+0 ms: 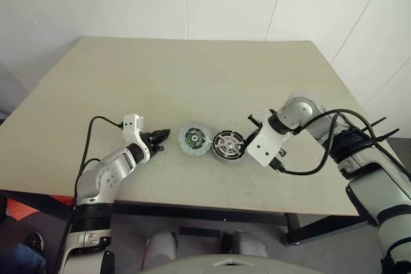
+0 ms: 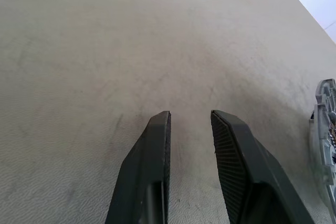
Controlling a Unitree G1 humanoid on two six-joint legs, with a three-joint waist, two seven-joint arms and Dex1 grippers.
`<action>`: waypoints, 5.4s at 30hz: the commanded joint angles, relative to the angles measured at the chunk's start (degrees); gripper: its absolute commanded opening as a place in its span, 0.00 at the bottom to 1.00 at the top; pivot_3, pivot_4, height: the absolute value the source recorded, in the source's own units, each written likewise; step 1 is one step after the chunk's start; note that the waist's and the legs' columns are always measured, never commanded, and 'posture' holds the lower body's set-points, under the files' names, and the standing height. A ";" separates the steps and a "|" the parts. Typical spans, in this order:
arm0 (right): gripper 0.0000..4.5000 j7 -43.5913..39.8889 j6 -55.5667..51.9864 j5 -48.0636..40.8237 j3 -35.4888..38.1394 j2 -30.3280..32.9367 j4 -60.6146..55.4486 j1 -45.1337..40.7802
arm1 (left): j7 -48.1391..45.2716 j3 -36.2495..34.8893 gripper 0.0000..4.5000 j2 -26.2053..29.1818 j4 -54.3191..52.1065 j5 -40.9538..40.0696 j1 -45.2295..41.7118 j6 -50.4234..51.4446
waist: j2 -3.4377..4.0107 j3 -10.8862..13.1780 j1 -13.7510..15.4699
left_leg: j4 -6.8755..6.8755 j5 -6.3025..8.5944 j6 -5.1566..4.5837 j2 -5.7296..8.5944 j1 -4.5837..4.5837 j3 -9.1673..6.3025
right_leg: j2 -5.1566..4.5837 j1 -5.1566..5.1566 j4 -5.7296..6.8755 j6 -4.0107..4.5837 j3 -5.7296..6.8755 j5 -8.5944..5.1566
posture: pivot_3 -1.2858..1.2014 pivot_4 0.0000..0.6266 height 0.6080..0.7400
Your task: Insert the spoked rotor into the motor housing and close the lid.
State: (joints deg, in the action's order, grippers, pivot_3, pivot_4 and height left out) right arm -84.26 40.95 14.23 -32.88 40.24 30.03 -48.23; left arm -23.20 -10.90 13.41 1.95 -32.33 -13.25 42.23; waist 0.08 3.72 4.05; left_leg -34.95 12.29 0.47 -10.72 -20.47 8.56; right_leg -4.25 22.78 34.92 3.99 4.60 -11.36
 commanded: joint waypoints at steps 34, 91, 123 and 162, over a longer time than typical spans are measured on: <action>0.01 34.01 -131.98 -19.11 26.53 -24.66 -10.77 -14.93 | 0.63 -0.96 0.29 -0.01 -2.34 -0.17 1.44 -1.49 | 0.06 0.05 1.47 | 0.21 -0.13 0.70 -0.05 0.14 -0.07 | 0.04 0.32 0.13 0.09 -0.05 0.06 | 0.52 0.00 1.00; 0.65 22.12 12.47 17.56 -4.61 -10.91 29.09 -15.28 | 1.82 -2.62 0.29 0.26 -2.98 -0.97 1.40 -0.96 | -0.04 0.00 -0.35 | -0.20 0.08 0.27 -0.03 -0.25 0.04 | 0.00 0.34 0.29 0.06 0.01 0.14 | 0.52 0.00 1.00; 0.00 2.62 -28.66 -4.25 8.42 -11.66 5.43 -4.42 | 2.28 -2.34 0.29 -0.93 -2.40 -0.29 2.01 -2.35 | -0.10 -0.02 -1.27 | -0.24 0.05 0.26 -0.04 -0.16 -0.02 | 0.00 0.21 0.38 0.12 -0.01 0.16 | 0.52 0.00 1.00; 0.51 26.85 -121.37 -32.45 9.40 -15.32 -30.51 -3.60 | 3.80 -3.80 0.29 -1.65 -4.09 -0.82 4.73 -2.55 | -0.06 -0.01 1.63 | 0.59 -0.33 1.01 -0.04 0.50 -0.02 | 0.06 0.17 0.08 -0.35 -0.10 -0.09 | 0.52 0.00 1.00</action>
State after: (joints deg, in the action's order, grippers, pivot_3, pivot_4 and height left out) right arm -56.59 -82.00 -16.23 -23.98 23.50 3.52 -50.85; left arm -19.63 -13.46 10.97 -1.26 -32.76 -8.26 39.97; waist 0.02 3.71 5.68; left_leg -34.36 11.97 1.47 -10.74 -19.98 8.53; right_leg -4.19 22.94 34.96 3.63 4.50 -11.44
